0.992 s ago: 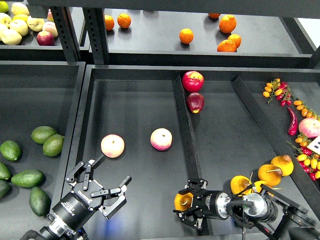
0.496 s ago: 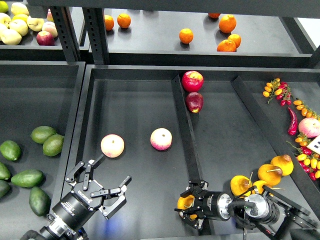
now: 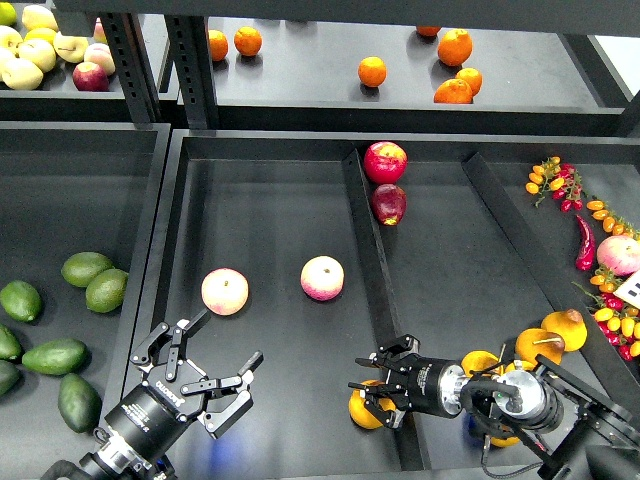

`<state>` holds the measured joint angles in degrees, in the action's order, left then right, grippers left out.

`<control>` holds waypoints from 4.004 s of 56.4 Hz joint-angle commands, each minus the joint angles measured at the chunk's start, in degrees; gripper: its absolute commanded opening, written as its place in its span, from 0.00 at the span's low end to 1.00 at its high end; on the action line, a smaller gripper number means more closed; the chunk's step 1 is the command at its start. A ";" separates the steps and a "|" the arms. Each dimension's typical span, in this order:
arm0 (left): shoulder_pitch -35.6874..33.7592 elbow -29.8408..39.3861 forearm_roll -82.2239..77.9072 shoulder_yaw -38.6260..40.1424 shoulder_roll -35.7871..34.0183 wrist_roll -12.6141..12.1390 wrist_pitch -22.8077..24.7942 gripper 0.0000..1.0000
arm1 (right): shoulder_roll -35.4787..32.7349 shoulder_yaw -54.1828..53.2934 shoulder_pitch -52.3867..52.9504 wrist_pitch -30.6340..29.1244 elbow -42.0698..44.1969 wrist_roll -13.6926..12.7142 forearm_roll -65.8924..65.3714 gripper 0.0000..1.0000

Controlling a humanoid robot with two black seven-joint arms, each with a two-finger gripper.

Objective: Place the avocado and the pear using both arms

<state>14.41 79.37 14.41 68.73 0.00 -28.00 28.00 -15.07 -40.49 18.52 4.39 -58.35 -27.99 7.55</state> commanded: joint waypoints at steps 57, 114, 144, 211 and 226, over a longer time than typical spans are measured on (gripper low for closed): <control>0.00 0.00 0.00 0.00 0.00 0.00 0.00 0.99 | 0.65 2.61 -0.50 0.00 -0.01 -0.01 -0.60 0.74; 0.00 0.00 0.00 0.00 0.00 0.00 0.00 0.99 | -0.49 5.69 -0.68 0.00 0.34 -0.01 -0.87 0.60; 0.00 0.00 -0.17 0.00 0.00 0.00 0.00 0.99 | -1.02 5.78 -0.68 0.00 0.43 -0.01 -1.92 0.78; 0.00 0.00 -0.44 0.00 0.00 0.00 0.00 0.99 | -0.75 1.39 -0.41 0.09 -1.06 -0.01 -1.57 0.37; 0.00 0.00 -0.44 0.00 0.00 0.00 0.00 0.99 | -2.24 -4.68 -0.33 0.79 -4.93 -0.01 -1.57 0.37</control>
<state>14.41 79.37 13.97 68.74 0.00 -28.00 28.00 -16.32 -42.56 18.13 4.84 -61.44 -27.98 5.97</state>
